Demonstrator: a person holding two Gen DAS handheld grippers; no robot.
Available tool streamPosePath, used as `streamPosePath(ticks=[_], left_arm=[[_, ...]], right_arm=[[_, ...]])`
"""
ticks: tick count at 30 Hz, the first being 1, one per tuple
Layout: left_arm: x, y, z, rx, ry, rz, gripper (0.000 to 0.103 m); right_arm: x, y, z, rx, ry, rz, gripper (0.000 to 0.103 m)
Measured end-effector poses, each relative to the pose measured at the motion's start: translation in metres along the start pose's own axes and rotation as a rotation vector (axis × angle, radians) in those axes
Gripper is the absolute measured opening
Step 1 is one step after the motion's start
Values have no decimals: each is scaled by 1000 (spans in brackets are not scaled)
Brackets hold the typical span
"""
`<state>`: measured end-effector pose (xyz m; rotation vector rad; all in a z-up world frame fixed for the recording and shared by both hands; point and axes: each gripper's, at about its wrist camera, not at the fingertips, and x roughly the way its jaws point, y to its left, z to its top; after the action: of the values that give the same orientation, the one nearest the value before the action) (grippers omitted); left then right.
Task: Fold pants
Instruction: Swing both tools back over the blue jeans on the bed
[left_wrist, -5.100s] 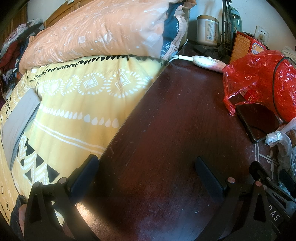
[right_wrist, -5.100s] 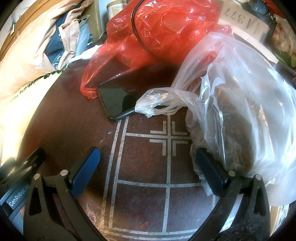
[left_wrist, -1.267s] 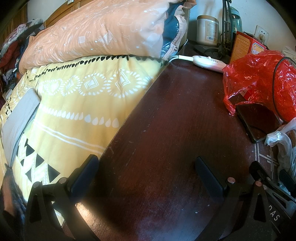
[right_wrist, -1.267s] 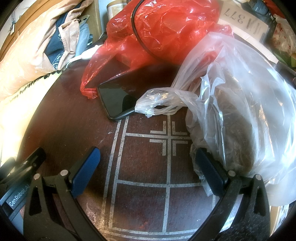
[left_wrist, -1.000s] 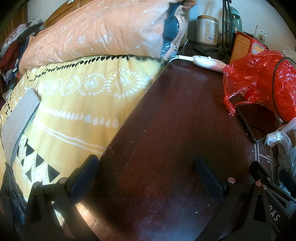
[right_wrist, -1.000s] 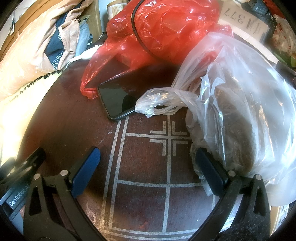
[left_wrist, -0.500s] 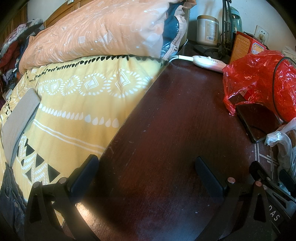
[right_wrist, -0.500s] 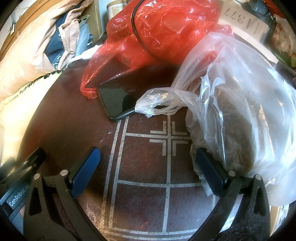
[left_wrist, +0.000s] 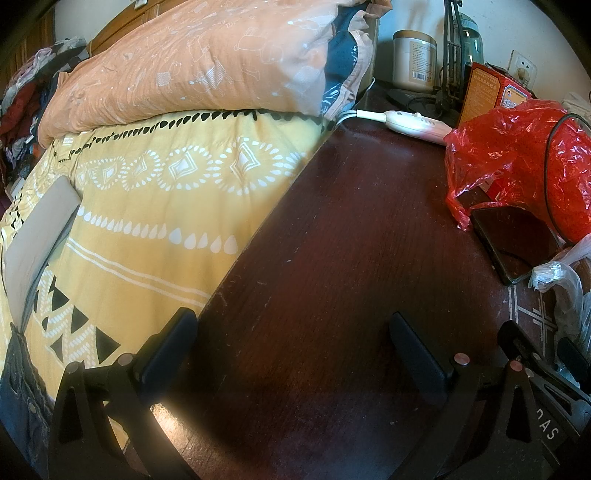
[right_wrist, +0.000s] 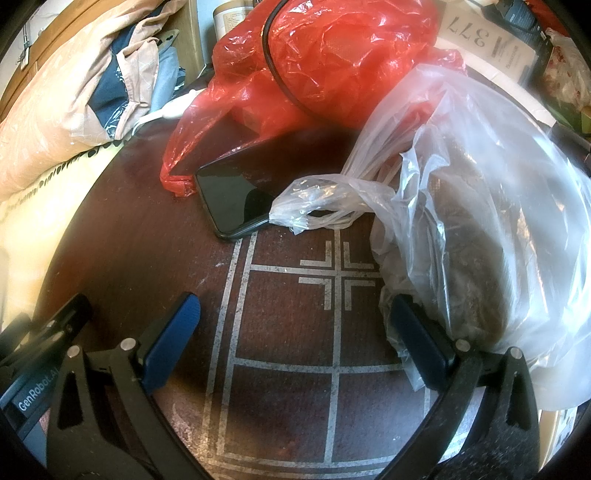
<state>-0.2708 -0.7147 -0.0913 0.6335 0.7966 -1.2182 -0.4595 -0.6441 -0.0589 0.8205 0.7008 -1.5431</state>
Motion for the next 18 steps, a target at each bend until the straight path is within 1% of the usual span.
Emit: streamPosePath(ticks=[10,13,15,16,18], left_arm=[[0,-1,1,7,0,1,103],[-3,5,-1,18,28,-21,103],[-18,16,-6,-15,2,-16,103],[-35,25,-9,-28,-35,-11,103],[-61,40,-16,-33,-80,1,103]], right_arm=[[0,0,0,-4,0,1,103],[1,2,2,-18,13,11,103],[0,5,1,-53,35,30,103],[-4,9,0,-88,34,50,103],[-15,13,-3,-119,11,75,103]])
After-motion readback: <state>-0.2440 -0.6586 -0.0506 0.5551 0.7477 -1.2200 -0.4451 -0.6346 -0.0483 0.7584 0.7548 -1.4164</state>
